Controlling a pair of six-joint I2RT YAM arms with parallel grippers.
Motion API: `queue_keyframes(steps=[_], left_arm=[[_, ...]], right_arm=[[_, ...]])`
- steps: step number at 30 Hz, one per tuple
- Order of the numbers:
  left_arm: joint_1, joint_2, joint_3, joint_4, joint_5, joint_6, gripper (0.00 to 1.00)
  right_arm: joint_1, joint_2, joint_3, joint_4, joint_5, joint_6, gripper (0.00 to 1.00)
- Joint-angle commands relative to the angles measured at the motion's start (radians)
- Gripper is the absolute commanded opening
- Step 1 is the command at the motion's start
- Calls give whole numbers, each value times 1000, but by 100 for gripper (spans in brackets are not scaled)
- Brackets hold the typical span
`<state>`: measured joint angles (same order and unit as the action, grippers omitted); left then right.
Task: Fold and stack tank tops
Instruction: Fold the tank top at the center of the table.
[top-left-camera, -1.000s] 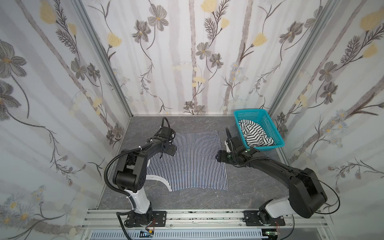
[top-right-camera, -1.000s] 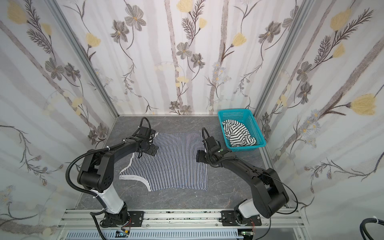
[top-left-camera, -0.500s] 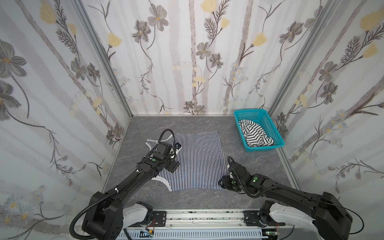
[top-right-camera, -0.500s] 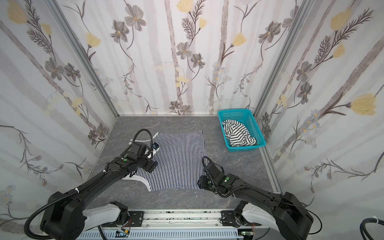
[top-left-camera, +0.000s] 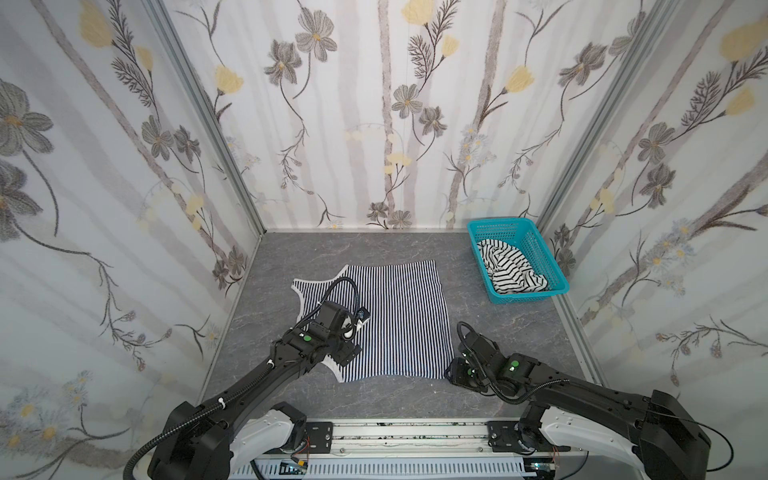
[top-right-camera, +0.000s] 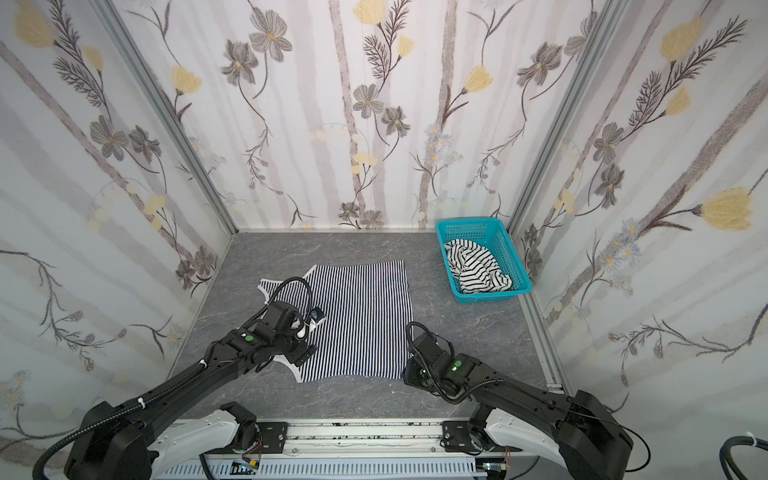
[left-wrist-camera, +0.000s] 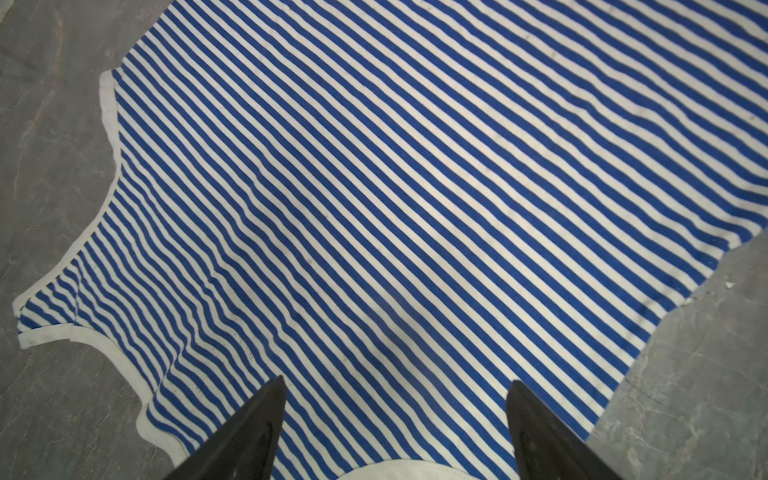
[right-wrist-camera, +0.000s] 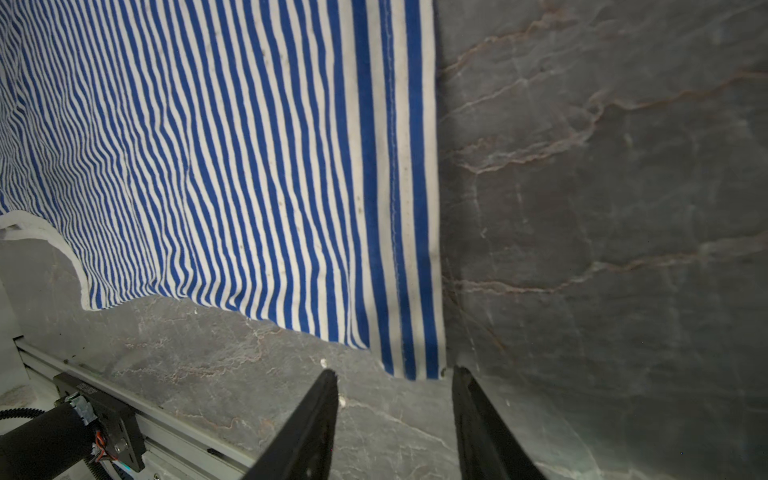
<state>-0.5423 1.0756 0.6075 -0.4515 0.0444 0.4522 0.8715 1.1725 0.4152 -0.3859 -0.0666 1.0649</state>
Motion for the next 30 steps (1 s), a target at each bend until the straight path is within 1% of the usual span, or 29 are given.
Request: queue_keyframes(steps=[1,3,7,11,18,20,23,27,28,30], left_arm=[[-18,4,-8,-32,33,3,85],[-26,10,-7,-32,29,0,87],[-31,9,-6,-35,20,-1,87],[-30,-4,-26,-37,4,-2,89],[-30,-21,-43,-45,-12,5,91],[-30,-22,-40,-49,-16,8,91],[-30,-23,-41,-57,-15,18,92],[-31,-20,-32,-101,19,44,94],[-31,-15,-24,-131,49,60,94],[-31,-7,-21,-169,99,93,95]], right_arm=[[1,-2,-11,2,26,23,46],[1,13,-13,29,16,19,42],[3,67,-3,34,19,8,39],[7,91,-5,41,8,5,30],[9,131,22,23,23,-19,22],[9,145,37,10,29,-30,19],[9,147,66,-22,49,-51,11],[9,139,134,-86,75,-86,4],[9,139,156,-105,82,-96,2],[9,140,194,-133,91,-116,1]])
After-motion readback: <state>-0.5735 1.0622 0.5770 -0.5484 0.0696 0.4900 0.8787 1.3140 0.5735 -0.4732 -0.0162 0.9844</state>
